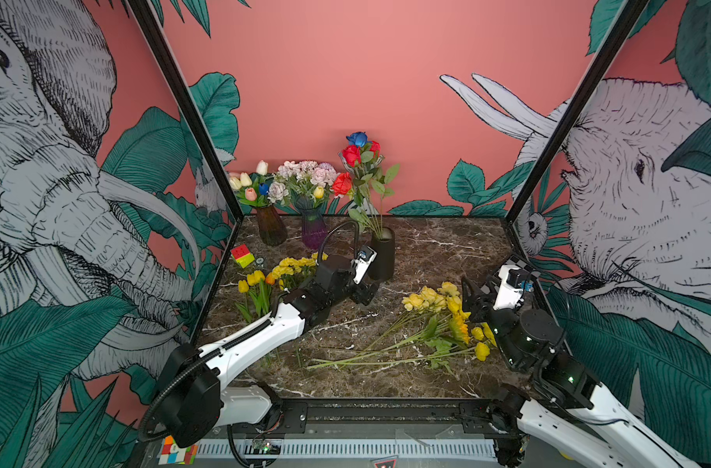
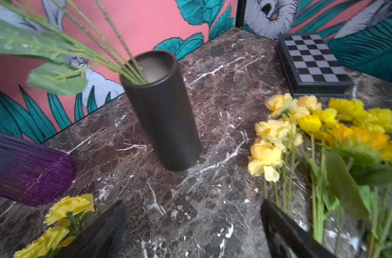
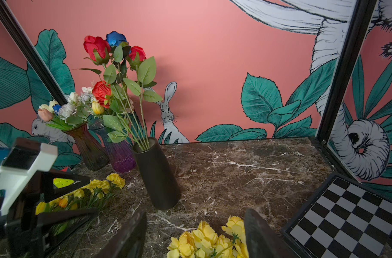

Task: Pick out yellow flowers from the vase
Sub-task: Place the flower at the center of the board, then move the vase to the center of the board.

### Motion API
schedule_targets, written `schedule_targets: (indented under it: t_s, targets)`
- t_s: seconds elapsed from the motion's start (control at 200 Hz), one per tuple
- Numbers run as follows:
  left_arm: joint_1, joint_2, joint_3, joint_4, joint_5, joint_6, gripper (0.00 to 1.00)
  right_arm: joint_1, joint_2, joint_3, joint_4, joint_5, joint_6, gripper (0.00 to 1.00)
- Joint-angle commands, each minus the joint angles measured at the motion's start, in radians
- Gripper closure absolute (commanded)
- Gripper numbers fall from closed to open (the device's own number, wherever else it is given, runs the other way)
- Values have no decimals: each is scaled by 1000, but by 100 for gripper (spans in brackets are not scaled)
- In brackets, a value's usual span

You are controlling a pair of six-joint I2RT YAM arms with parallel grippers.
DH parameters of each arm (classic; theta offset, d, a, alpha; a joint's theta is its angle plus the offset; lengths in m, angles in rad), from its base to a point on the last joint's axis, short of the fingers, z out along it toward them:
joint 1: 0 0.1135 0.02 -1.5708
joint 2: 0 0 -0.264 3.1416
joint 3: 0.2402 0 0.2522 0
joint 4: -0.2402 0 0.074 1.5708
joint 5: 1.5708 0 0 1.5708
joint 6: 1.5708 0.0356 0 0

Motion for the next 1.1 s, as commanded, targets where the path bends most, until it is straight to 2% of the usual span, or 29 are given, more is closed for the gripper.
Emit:
schedule_targets:
  t_s: [0.0, 0.205, 0.455, 0.95, 1.09]
  targets:
    - [47, 65, 30, 178, 30, -79, 1, 4, -2, -3, 35, -15, 17, 31]
    - [70, 234, 169, 239, 39, -130, 1, 4, -8, -31, 24, -10, 22, 25]
    - [75, 371, 310, 250, 72, -165, 1, 3, 5, -63, 28, -41, 47, 18]
    - [75, 552, 485, 177, 48, -238, 1, 4, 35, -95, 52, -84, 72, 16]
    - [75, 581, 507, 175, 41, -241, 7, 2, 26, -101, 48, -77, 72, 16]
